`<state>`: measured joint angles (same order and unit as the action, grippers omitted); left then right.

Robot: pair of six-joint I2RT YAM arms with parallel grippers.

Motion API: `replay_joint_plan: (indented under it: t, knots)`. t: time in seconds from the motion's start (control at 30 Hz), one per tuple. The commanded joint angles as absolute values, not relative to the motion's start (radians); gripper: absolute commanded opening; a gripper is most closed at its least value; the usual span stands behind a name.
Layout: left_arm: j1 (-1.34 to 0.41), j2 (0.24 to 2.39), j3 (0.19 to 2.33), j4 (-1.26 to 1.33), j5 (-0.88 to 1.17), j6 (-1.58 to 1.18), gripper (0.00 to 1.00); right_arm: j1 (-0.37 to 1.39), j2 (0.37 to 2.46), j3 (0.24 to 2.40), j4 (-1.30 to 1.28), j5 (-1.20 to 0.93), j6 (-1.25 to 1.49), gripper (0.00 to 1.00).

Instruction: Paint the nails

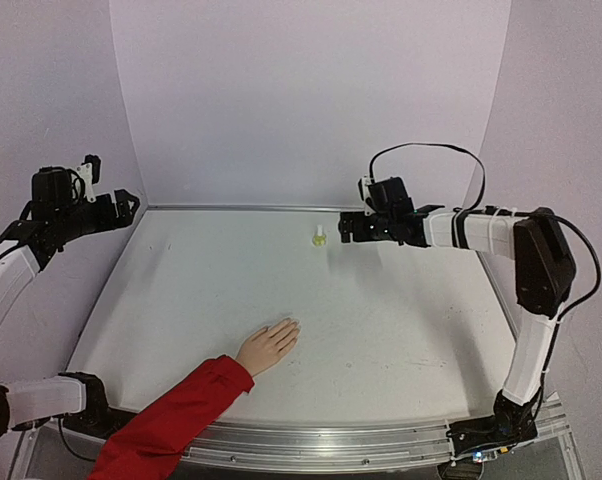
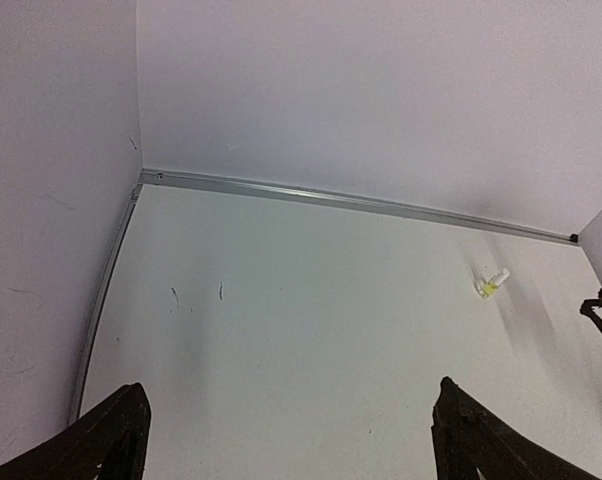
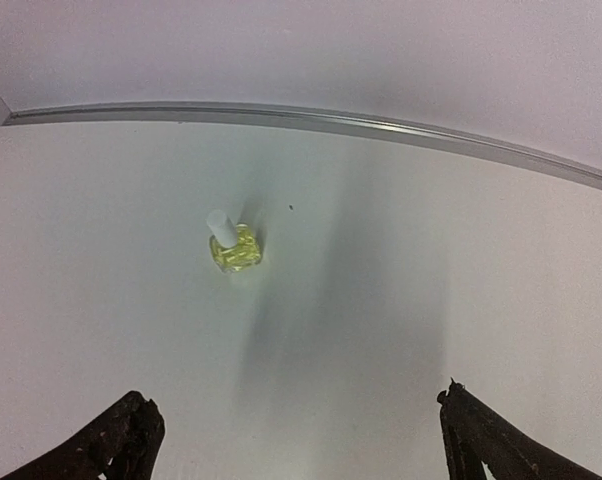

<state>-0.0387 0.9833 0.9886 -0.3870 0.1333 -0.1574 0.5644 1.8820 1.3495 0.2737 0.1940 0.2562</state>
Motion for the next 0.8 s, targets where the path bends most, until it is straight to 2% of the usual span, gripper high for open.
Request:
replay_joint_plan:
  t: [0.0, 0.33, 0.63, 0.77]
  knots:
    - [-0.03, 0.97, 1.033, -0.421, 0.167, -0.158, 0.99, 0.592, 2.004, 1.512, 0.28, 0.136, 0.285, 0.98]
    - [-0.025, 0.966, 1.026, -0.44, 0.179, -0.129, 0.99, 0.609, 2.257, 1.786, 0.226, 0.111, 0.297, 0.98]
    - [-0.024, 0.961, 1.017, -0.438, 0.186, -0.121, 1.0, 0.609, 2.443, 2.035, 0.151, 0.218, 0.301, 0.84]
    - [-0.024, 0.964, 1.018, -0.438, 0.191, -0.12, 0.99, 0.608, 2.512, 2.131, 0.122, 0.253, 0.303, 0.73]
